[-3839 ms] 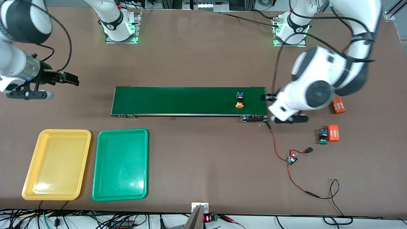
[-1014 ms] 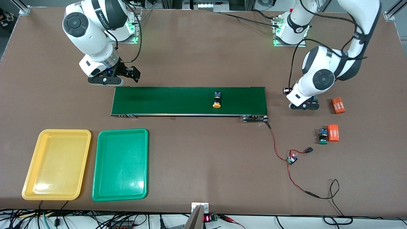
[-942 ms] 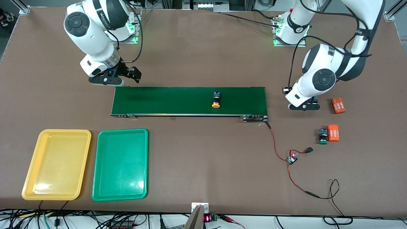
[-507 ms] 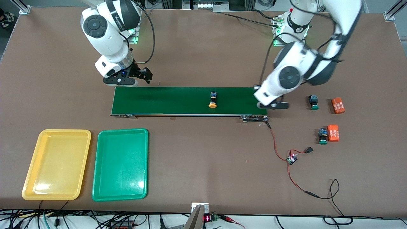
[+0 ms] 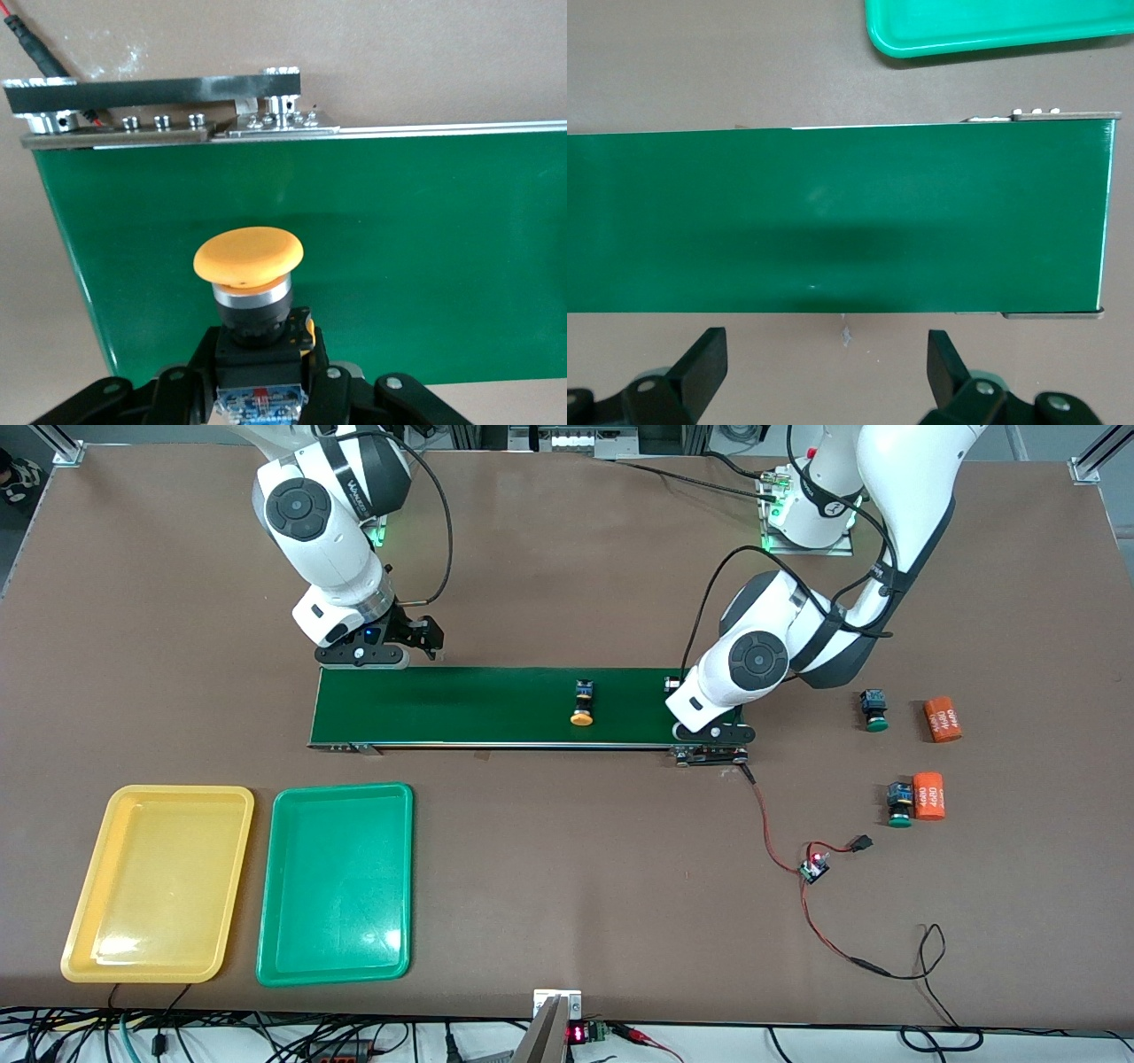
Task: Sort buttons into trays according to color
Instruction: 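Place the second yellow button on the conveyor with the left gripper, then grasp the first yellow button with the right gripper while the left gripper reaches a battery, then lift the yellow button with the right gripper while the left gripper grasps the battery, then carry the button over the yellow tray while the left gripper places the battery, then release the button into the yellow tray while the left gripper withdraws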
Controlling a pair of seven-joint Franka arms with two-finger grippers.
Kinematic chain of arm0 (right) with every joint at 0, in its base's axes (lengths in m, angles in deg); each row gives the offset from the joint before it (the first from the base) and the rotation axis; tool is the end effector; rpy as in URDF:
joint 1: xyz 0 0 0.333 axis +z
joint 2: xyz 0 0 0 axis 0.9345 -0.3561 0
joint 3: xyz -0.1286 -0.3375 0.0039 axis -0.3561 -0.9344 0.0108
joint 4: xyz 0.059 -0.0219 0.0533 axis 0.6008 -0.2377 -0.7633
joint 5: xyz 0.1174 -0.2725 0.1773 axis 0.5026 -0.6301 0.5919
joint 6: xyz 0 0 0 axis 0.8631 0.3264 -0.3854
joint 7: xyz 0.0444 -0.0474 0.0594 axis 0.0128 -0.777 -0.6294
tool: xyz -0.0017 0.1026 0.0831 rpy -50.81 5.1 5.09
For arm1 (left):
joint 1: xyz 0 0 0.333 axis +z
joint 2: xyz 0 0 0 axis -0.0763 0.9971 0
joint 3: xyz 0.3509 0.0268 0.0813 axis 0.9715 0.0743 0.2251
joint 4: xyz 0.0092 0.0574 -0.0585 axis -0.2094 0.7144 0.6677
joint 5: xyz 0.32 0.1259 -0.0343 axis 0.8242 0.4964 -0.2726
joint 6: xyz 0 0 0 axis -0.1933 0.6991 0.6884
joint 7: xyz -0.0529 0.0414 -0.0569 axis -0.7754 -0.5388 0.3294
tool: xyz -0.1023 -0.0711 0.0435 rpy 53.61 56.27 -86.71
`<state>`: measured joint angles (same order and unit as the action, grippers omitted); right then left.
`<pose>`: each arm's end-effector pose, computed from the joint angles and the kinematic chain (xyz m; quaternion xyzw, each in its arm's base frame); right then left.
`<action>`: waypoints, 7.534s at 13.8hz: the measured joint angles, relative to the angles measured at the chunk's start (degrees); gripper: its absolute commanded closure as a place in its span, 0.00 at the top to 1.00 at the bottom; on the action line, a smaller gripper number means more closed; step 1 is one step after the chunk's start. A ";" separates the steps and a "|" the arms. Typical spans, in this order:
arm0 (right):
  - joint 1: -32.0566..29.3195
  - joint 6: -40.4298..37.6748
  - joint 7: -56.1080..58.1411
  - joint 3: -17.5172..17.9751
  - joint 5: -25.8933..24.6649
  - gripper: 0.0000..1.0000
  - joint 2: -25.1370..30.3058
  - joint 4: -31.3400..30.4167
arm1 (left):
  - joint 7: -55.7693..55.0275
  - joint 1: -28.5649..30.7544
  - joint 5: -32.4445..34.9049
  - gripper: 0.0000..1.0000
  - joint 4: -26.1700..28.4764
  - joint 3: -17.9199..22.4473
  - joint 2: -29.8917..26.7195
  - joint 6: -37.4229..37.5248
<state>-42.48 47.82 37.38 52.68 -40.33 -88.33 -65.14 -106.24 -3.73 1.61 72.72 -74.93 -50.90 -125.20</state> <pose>0.4149 0.2378 0.4158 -0.9998 0.0121 -0.0018 0.0186 0.4971 -0.2699 0.3090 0.9884 -0.0076 -0.1503 0.0204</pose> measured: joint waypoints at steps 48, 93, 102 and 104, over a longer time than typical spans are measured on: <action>8.62 10.87 -11.39 -0.11 0.03 1.00 -21.86 14.03 | 35.11 49.73 23.02 0.14 2.17 -1.03 6.06 0.21; -38.05 2.93 51.76 -5.72 -6.30 0.39 -42.47 43.34 | 46.19 30.38 34.47 1.00 -31.95 -24.05 9.55 32.25; -38.52 1.83 51.71 -4.62 -5.55 1.00 -43.04 43.54 | 45.70 28.05 11.34 1.00 -39.97 2.86 10.23 30.06; -37.61 -5.67 49.86 -3.44 -2.71 1.00 -40.11 43.54 | 46.27 22.33 6.24 1.00 -38.29 15.26 10.46 25.26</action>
<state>-80.09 42.14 87.23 49.25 -43.04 -128.43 -21.60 -59.97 18.60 7.85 34.43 -59.67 -40.44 -99.94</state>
